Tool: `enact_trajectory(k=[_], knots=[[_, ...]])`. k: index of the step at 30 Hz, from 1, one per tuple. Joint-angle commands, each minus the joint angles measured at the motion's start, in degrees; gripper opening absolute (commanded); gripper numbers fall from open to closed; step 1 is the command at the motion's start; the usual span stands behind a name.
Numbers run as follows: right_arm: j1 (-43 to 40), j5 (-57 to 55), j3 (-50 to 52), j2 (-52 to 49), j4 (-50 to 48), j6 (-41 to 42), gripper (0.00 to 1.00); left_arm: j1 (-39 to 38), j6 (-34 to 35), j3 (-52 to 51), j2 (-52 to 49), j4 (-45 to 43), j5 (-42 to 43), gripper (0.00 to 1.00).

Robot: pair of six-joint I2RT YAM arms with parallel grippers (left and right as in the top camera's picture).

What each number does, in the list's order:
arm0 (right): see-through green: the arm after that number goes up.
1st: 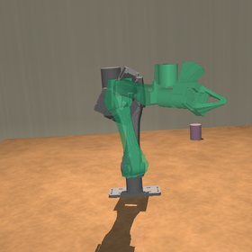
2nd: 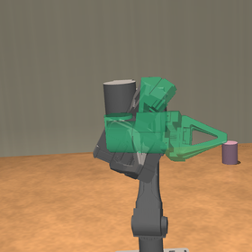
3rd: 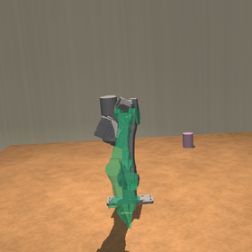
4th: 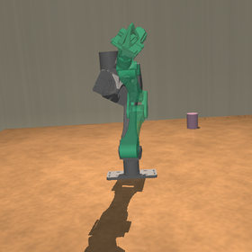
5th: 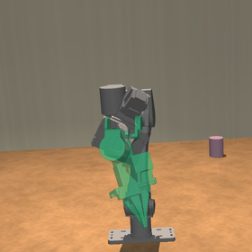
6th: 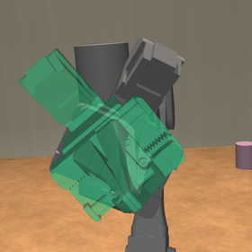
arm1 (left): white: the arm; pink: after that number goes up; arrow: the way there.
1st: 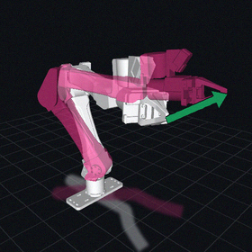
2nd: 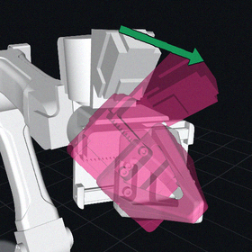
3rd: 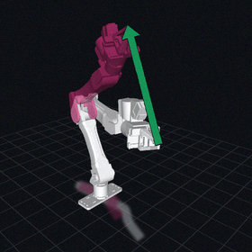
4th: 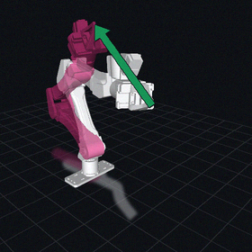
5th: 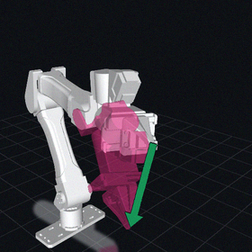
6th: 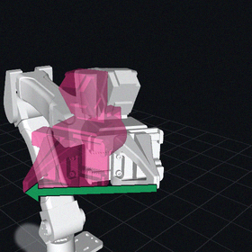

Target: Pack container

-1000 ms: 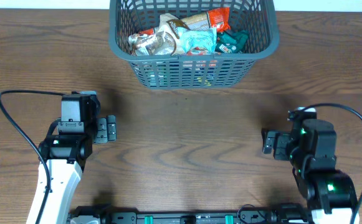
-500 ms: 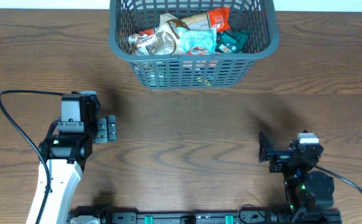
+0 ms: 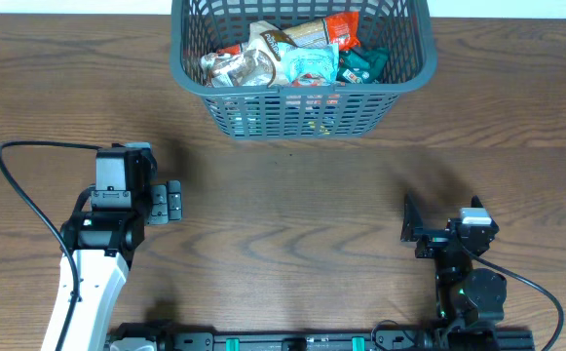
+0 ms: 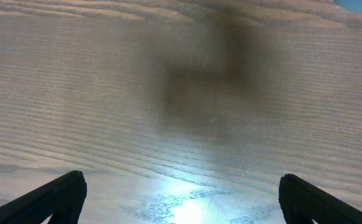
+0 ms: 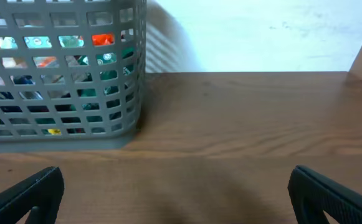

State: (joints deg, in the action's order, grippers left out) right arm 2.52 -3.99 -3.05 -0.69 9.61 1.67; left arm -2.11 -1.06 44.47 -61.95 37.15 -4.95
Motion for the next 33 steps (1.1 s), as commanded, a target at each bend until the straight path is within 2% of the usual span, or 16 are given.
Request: enact_trajectory(k=[1, 29, 33], knots=[[0.6, 0.8, 0.3, 0.4, 0.1, -1.0, 0.99, -0.2, 0.7, -0.1, -0.2, 0.1, -0.9, 0.99], [0.6, 1.0, 0.3, 0.4, 0.1, -1.1, 0.99, -0.2, 0.7, -0.1, -0.2, 0.0, -0.9, 0.99], [0.6, 1.0, 0.3, 0.4, 0.1, -1.1, 0.99, -0.2, 0.8, -0.1, 3.1, 1.5, -0.9, 0.99]])
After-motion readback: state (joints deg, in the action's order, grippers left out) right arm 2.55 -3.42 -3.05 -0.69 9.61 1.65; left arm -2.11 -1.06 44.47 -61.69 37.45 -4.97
